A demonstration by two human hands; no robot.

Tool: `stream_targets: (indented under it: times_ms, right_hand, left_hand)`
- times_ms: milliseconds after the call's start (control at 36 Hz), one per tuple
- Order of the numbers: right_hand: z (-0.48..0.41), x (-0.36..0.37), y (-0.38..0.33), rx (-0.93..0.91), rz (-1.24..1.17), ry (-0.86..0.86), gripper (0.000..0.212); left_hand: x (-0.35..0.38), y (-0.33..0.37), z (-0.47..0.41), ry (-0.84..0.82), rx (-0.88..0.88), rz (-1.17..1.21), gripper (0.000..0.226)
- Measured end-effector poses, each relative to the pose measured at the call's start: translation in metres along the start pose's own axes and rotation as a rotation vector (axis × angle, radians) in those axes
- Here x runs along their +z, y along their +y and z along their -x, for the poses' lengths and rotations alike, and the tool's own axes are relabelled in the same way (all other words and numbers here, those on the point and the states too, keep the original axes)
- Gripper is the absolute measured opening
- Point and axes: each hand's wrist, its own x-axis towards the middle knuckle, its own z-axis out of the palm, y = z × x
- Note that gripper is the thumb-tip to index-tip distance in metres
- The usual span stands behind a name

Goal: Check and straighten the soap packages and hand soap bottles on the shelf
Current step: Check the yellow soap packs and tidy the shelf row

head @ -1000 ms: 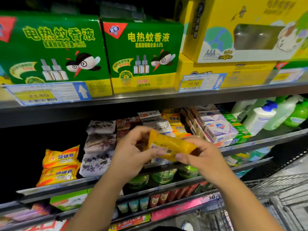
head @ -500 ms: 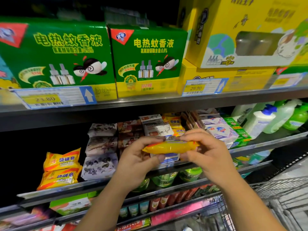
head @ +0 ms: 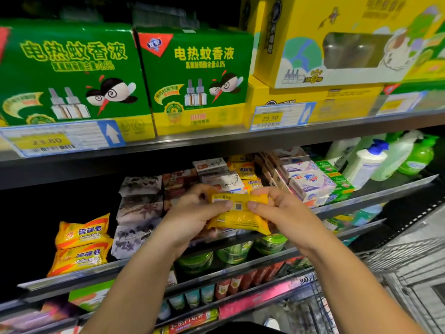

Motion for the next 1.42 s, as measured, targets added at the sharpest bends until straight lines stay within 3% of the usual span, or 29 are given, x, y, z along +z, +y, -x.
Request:
stream_targets:
  times_ms: [83, 194, 417, 556, 667, 778, 833, 972, 1056, 1139, 1278, 1417]
  right_hand:
    - [-0.001, -0.006, -0.001, -0.187, -0.028, 0.022, 0.041]
    - [0.001, -0.009, 0.001, -0.379, 0.117, 0.033, 0.048]
    - [-0.001, 0.003, 0.021, -0.506, 0.266, -0.017, 0.033]
    - [-0.005, 0.003, 0.020, -0.687, 0.344, 0.094, 0.040]
    - [-0.017, 0.014, 0.022, -0.929, 0.498, 0.053, 0.044]
    - [-0.031, 0.047, 0.021, -1.023, 0.607, -0.012, 0.050]
    - [-0.036, 0.064, 0.020, -1.052, 0.616, -0.051, 0.048]
    - [-0.048, 0.104, 0.013, -1.001, 0.791, -0.201, 0.044]
    - [-0.045, 0.128, -0.003, -0.746, 0.959, -0.327, 0.050]
    - [-0.048, 0.147, -0.013, -0.503, 1.096, -0.392, 0.053]
    - [-0.057, 0.178, 0.002, -0.463, 1.163, -0.330, 0.065]
    - [-0.069, 0.191, 0.019, -0.438, 1.287, -0.320, 0.079]
  left_hand:
    - [-0.001, 0.006, 0.001, 0.015, 0.162, 0.000, 0.053]
    - [0.000, 0.008, 0.002, 0.052, 0.415, -0.063, 0.059]
    - [0.006, -0.003, 0.009, -0.027, 0.651, -0.394, 0.057]
    - [-0.019, -0.012, 0.009, -0.080, 0.612, -0.393, 0.050]
    - [-0.048, -0.011, 0.019, -0.285, 0.389, -0.407, 0.082]
    - [-0.066, -0.007, 0.031, -0.077, 0.353, -0.695, 0.068]
    - [-0.080, -0.010, 0.035, -0.019, 0.328, -0.829, 0.073]
    - [-0.120, -0.025, 0.051, 0.141, 0.366, -0.949, 0.067]
    - [-0.147, -0.036, 0.062, 0.248, 0.340, -0.931, 0.051]
    - [-0.185, -0.053, 0.060, 0.392, 0.283, -1.021, 0.060]
    - [-0.235, -0.071, 0.043, 0.605, 0.187, -1.067, 0.059]
    - [-0.267, -0.069, 0.010, 0.650, 0.094, -1.155, 0.061]
